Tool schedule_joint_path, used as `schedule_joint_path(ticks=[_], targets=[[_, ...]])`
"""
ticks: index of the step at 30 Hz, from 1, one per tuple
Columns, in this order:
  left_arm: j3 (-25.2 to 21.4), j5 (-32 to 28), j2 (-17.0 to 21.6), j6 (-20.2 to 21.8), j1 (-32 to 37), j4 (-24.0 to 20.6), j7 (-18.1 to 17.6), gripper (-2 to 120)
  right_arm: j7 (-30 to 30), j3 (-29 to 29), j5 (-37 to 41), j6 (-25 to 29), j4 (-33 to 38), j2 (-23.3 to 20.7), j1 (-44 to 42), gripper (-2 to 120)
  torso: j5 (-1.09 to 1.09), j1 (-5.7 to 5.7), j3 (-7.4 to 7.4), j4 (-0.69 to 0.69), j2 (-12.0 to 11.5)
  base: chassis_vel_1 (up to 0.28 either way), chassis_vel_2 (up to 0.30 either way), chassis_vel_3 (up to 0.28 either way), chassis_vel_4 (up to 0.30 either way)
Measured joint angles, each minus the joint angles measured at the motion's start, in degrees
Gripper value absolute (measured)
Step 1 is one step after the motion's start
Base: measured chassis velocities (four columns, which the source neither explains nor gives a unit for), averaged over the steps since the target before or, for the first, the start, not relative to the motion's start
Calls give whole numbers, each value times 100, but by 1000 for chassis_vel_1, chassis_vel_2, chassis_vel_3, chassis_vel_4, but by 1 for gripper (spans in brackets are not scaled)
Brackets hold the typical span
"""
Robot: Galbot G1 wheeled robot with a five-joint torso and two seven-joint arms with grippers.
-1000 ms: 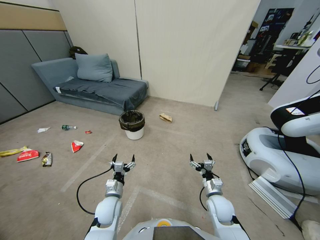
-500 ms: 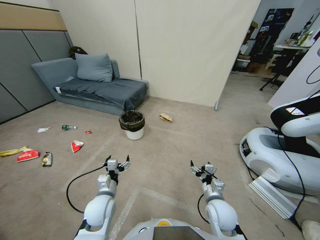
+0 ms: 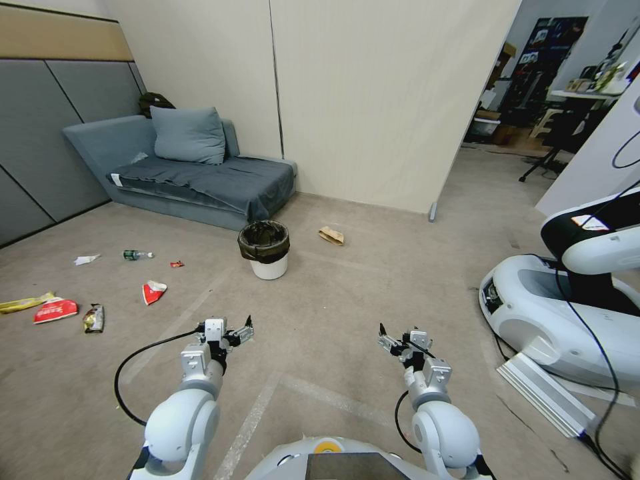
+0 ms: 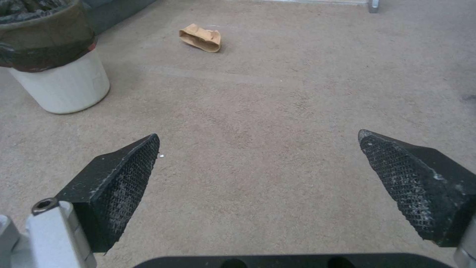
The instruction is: Pick up the trash bin, then pick up the garbage from the floor and place it into the trash bin.
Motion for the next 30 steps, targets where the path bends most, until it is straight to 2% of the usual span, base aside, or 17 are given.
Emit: schedule_joint_path(ticks=[12,30], targets=[[25,62,3,7,14,7,61,100,-94,27,60,49,-47,-115,81,100,2,-1,-1,0,0,0,0,0,0],[22,112,-10,-28,11,59,85,100,-151,26,0,101,-127,-96,109,100,1,0,0,0,0,-132,131,126,-123]])
